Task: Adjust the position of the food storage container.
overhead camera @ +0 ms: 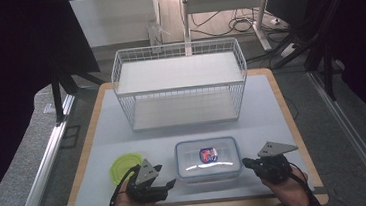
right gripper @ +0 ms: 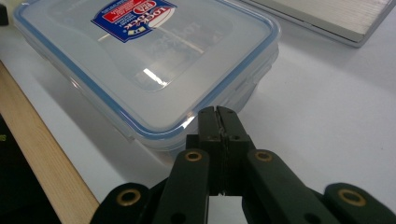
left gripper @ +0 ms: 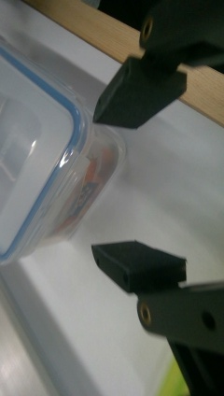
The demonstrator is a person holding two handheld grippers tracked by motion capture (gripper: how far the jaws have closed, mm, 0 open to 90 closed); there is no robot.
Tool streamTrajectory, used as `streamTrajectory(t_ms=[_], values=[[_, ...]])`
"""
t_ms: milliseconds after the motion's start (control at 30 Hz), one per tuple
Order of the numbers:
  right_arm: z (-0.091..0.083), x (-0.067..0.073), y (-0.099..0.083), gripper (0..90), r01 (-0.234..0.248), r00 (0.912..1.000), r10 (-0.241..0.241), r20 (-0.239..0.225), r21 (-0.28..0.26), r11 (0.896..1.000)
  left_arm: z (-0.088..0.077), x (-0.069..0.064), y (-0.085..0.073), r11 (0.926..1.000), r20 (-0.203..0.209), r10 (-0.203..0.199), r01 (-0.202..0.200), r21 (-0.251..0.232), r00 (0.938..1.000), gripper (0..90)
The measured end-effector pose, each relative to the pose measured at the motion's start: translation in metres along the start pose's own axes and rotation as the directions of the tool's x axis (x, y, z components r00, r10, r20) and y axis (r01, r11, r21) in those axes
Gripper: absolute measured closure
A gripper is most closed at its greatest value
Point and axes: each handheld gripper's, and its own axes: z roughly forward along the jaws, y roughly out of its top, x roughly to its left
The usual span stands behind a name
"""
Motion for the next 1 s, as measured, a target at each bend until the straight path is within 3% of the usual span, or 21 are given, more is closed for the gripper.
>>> streamTrajectory(t_ms=[167,233,333,367,633,733,867,1000], values=[[-0.005,-0.002,0.0,73.3,-0.001,0.9997,0.002,0.026,-0.028,1.0,-0.016,0.015,-0.008,0.9971,-0.03,-0.065,0.066,0.037,0.9974,72.8],[-0.006,-0.005,-0.001,66.4,-0.012,0.9989,0.014,0.044,-0.046,0.999,-0.018,0.02,-0.011,0.9943,-0.051,-0.081,0.085,0.065,0.9954,80.7],[-0.007,-0.008,-0.002,60.1,-0.019,0.9971,0.023,0.072,-0.06,0.998,-0.019,0.028,-0.015,0.9887,-0.084,-0.096,0.104,0.107,0.9919,84.2],[-0.007,-0.008,-0.003,58.6,-0.021,0.9964,0.026,0.081,-0.062,0.998,-0.019,0.031,-0.017,0.988,-0.076,-0.106,0.114,0.104,0.9914,86.5],[-0.005,-0.011,-0.005,52.4,-0.021,0.9949,0.027,0.097,-0.066,0.998,-0.024,0.052,-0.022,0.981,-0.095,-0.165,0.173,0.088,0.9817,88.3],[-0.004,-0.012,-0.006,50.8,-0.025,0.9945,0.031,0.1,-0.06,0.998,-0.024,0.058,-0.023,0.9764,-0.076,-0.198,0.204,0.072,0.9773,87.9],[-0.004,-0.014,-0.006,47.6,-0.028,0.9939,0.034,0.105,-0.057,0.998,-0.021,0.054,-0.02,0.9791,-0.065,-0.187,0.192,0.068,0.9802,76.2],[-0.005,-0.016,-0.005,41.5,-0.039,0.9929,0.046,0.11,-0.07,0.997,-0.012,0.042,-0.01,0.9828,0.023,-0.183,0.182,0.032,0.9829,58.4]])
